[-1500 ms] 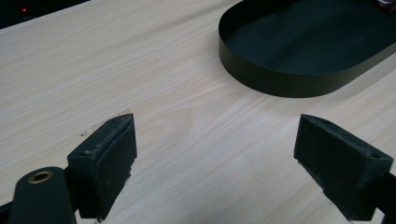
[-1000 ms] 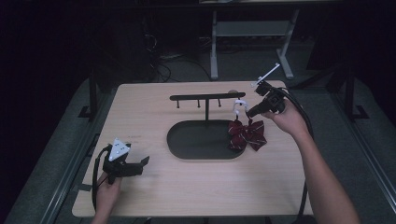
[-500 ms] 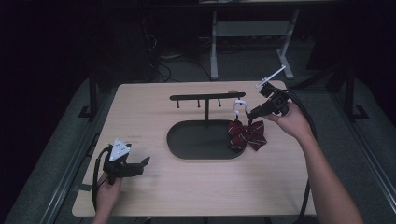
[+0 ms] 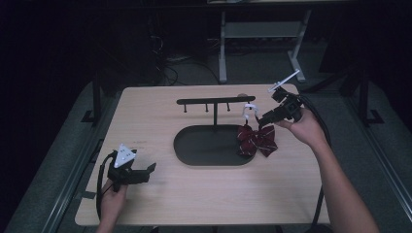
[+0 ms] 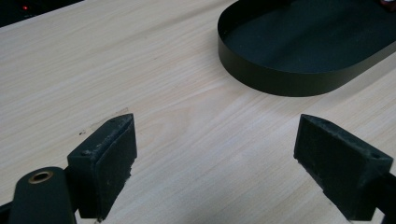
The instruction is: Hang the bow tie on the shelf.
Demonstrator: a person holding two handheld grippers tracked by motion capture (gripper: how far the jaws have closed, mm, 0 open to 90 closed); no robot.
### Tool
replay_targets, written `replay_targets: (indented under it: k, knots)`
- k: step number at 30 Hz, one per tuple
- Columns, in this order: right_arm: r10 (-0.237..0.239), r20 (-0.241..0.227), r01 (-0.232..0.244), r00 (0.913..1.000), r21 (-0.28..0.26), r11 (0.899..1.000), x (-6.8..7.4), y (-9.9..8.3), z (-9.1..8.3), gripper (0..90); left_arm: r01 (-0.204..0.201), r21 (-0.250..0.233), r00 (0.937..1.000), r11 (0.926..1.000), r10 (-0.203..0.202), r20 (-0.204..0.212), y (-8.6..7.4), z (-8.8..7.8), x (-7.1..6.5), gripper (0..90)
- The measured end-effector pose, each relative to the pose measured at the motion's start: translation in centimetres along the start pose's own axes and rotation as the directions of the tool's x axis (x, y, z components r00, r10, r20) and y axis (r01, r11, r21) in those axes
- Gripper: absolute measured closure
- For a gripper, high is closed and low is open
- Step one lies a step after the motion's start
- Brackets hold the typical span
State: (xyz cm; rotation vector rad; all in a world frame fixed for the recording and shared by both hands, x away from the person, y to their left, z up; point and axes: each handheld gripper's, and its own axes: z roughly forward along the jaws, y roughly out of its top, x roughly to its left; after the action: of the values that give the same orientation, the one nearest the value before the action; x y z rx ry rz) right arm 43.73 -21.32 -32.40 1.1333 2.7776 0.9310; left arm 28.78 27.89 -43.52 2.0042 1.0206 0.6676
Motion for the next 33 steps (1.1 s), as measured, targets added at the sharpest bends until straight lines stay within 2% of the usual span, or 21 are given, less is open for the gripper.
replay_targets:
  k: [13, 25, 28, 33]
  knots:
    - [0.007, 0.005, -0.007, 1.0, -0.027, 1.0, 0.1, -0.3, -0.5, 52.2, -0.011, 0.007, 0.9999, 0.9999, 0.011, 0.004, 0.1, 0.0, -0.1, 13.1]
    - [0.014, 0.006, -0.013, 0.9999, -0.034, 0.999, 0.0, -1.3, -0.3, 50.6, -0.011, -0.004, 0.9999, 0.9999, 0.011, 0.007, 0.1, -0.2, -0.3, 13.1]
    - [0.017, 0.007, -0.017, 0.9998, -0.029, 0.999, -0.1, -1.6, -0.4, 50.4, -0.017, 0.01, 0.9998, 0.9998, 0.017, 0.01, 0.0, -0.1, -0.2, 13.1]
    - [0.023, 0.004, -0.023, 0.9997, -0.044, 0.999, -0.2, -2.2, -0.7, 50.2, -0.013, 0.003, 0.9999, 0.9999, 0.013, 0.009, 0.0, -0.1, -0.2, 13.1]
